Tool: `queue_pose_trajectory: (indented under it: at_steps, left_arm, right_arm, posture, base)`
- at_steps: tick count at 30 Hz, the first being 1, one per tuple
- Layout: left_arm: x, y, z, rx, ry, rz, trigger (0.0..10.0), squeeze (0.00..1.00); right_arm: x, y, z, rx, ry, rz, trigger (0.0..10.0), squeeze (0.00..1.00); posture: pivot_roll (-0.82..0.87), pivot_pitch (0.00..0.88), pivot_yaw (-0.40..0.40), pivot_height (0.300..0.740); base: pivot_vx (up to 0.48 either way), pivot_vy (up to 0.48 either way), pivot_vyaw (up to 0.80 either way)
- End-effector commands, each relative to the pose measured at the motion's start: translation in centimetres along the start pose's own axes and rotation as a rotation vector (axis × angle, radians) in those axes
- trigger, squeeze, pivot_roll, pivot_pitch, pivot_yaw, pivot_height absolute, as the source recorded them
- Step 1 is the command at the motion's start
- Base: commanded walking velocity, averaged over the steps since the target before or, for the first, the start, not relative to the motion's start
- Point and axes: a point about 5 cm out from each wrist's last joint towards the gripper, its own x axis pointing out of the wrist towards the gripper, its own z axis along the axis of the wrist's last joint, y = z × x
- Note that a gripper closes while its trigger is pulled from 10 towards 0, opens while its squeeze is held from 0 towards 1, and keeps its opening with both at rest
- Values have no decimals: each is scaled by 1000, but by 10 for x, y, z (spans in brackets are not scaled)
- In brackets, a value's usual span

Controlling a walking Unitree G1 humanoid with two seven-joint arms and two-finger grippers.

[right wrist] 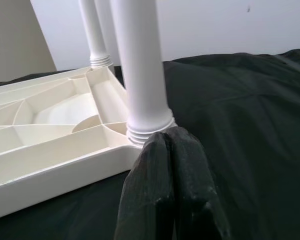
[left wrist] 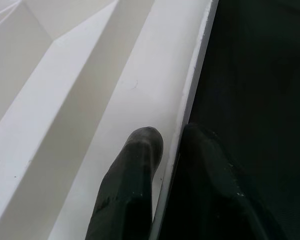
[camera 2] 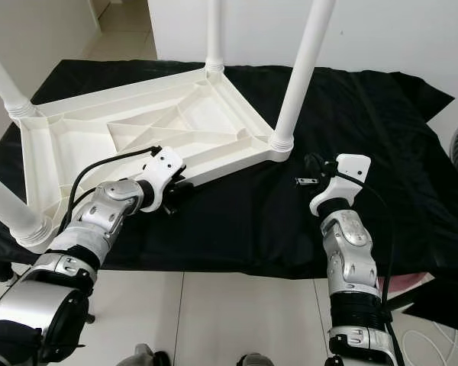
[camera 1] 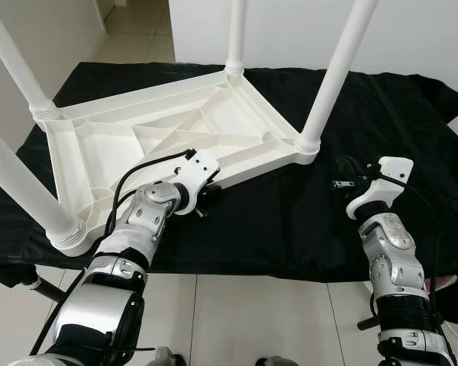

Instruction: Building children table

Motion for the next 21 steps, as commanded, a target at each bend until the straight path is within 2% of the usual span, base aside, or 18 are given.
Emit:
queue_pose_trajectory:
  at_steps: [1,5,8,9,12,14,21]
  left_arm:
    - [-4,22,5,-32,-26,517,0,0]
    - [5,9,12,-96,-58,500,0,0]
    - [7,6,13,-116,-65,495,0,0]
    - [9,1,15,-125,-70,472,10000,0]
    - [12,-4,18,-140,-89,434,10000,0]
    - [14,-13,29,-130,-158,364,10000,0]
    - [14,-20,33,-75,-180,298,10000,0]
  right_arm:
    - [1,4,0,12,5,10,10000,0]
    - [4,8,1,17,-3,14,10000,0]
    - [5,9,1,19,-5,14,10000,0]
    - [5,10,2,21,-8,14,10000,0]
    - [6,11,2,23,-10,14,10000,0]
    - [6,13,1,26,-12,16,10000,0]
    - [5,15,0,34,-13,17,10000,0]
  posture:
    - [-148,79,35,740]
    - [-146,78,38,740]
    - [-146,78,38,740]
    - [-147,79,42,740]
    - [-147,79,42,740]
    - [-146,80,44,740]
    - [-146,80,44,740]
  base:
    - [0,0,0]
    - [0,0,0]
    - [0,0,0]
    - [0,0,0]
    - [0,0,0]
    - [0,0,0]
    - [0,0,0]
